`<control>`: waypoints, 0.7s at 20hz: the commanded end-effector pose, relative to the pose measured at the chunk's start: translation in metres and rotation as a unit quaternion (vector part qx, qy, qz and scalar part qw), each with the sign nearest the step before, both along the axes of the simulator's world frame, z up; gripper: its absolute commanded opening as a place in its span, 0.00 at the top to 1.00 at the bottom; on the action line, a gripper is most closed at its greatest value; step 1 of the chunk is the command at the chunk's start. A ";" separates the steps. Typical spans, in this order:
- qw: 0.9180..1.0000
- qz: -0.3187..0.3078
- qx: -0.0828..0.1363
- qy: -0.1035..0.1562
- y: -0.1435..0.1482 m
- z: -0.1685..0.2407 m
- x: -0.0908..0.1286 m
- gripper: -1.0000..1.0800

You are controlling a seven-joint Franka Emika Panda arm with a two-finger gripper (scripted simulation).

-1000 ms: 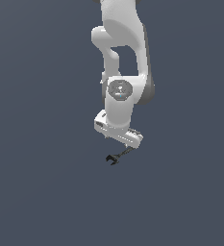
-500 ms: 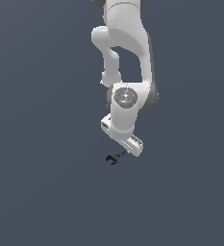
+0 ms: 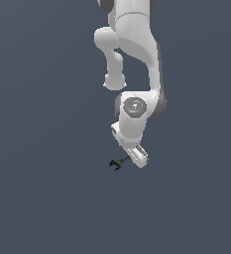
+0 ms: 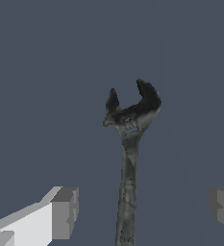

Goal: Pick up the object and move it to a goal position.

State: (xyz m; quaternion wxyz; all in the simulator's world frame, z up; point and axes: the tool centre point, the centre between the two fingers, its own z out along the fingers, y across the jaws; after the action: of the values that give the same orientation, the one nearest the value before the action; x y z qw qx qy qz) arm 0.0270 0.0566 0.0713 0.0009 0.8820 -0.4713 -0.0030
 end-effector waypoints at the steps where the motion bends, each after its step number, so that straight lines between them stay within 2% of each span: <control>1: 1.000 -0.025 0.000 -0.001 0.003 -0.004 0.001 0.04; 7: 0.998 -0.064 -0.001 -0.002 0.008 -0.011 0.002 0.04; 14: 0.997 -0.079 -0.001 -0.003 0.010 -0.014 0.003 0.04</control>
State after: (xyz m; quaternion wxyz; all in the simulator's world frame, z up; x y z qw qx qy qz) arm 0.0298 0.0669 0.0579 0.0001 0.8430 -0.5379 -0.0002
